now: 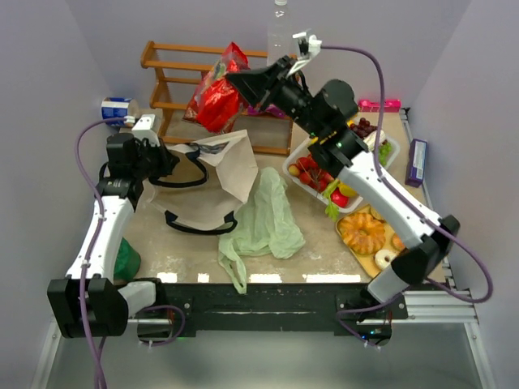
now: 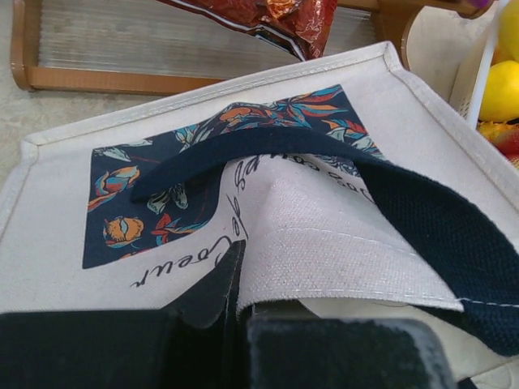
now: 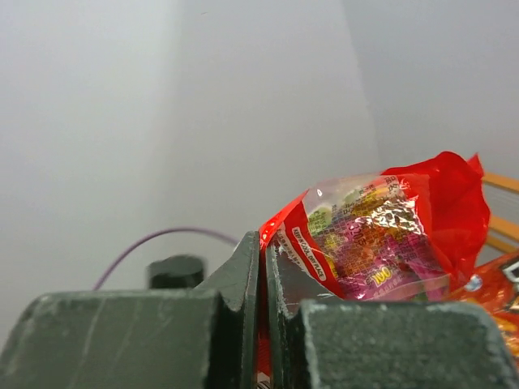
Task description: Place the mixed food into the grocery bags and tie them
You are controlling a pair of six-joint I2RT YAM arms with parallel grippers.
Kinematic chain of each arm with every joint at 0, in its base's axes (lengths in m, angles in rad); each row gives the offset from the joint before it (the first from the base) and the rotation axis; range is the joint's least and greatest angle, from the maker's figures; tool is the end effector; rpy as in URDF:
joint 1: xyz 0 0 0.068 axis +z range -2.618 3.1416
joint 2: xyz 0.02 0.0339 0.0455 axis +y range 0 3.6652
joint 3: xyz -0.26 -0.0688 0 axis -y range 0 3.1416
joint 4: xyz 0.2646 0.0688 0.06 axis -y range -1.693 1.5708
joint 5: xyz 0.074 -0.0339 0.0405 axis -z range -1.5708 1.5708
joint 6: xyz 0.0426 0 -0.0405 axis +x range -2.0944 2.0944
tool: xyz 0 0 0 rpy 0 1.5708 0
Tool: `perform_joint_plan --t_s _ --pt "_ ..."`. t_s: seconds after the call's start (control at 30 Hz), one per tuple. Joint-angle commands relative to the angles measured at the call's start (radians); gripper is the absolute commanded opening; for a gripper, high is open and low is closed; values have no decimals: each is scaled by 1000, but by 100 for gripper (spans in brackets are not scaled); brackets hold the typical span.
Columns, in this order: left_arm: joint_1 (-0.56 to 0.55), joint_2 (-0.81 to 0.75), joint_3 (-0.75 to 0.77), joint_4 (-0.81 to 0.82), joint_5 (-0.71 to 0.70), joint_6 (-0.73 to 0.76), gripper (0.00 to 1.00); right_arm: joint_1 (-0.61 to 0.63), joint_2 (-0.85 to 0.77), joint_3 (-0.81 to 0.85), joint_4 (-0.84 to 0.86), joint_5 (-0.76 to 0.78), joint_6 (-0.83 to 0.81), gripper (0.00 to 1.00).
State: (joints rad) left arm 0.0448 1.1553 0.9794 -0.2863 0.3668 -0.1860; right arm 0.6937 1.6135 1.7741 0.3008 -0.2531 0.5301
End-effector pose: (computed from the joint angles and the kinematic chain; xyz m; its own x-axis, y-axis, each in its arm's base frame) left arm 0.2883 -0.0024 0.3134 -0.4894 -0.1947 -0.8501 0.1917 0.9269 -0.3227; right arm 0.2899 0.2549 0.5261 -0.1048 0.5495 -0.8289 -0.8559 0.3746 0.3566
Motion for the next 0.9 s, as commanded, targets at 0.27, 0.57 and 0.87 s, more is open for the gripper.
perform_joint_plan --t_s 0.27,0.57,0.87 --pt "13 21 -15 82 89 -53 0 209 -239 -321 -12 -3 4 0" --pt "13 24 -25 98 96 -64 0 279 -152 -380 -89 73 48 0" --pt "13 23 -13 142 224 -184 0 300 -29 -326 -152 391 -19 0"
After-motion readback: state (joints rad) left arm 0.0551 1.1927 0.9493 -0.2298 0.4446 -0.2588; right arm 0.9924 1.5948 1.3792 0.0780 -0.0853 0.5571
